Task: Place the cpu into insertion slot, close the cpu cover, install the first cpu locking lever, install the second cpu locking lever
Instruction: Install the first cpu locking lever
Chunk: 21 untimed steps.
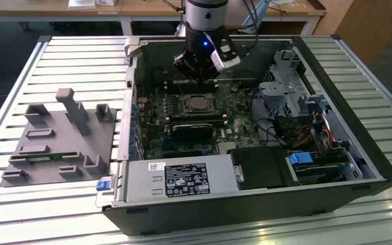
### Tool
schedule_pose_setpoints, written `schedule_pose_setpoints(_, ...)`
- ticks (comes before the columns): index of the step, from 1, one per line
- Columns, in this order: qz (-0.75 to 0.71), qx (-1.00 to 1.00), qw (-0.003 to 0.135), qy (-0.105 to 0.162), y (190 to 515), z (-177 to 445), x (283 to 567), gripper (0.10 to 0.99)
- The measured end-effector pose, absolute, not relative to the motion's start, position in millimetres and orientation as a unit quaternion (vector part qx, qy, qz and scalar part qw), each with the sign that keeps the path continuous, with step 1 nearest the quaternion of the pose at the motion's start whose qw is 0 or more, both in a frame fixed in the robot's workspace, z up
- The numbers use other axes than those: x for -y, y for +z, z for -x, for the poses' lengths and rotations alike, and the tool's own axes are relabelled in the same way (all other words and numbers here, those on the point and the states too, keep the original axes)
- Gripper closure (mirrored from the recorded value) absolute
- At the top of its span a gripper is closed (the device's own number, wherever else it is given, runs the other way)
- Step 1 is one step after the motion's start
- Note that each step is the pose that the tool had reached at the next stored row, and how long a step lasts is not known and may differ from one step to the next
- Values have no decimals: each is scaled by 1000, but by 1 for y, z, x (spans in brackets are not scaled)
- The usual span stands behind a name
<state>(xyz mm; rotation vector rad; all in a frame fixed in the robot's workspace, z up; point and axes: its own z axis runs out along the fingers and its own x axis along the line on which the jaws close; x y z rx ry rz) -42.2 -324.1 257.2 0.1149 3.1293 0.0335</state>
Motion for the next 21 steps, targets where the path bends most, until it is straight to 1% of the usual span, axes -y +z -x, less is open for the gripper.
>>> schedule_pose_setpoints(21,-36,-999,7,11,256,71,322,980)
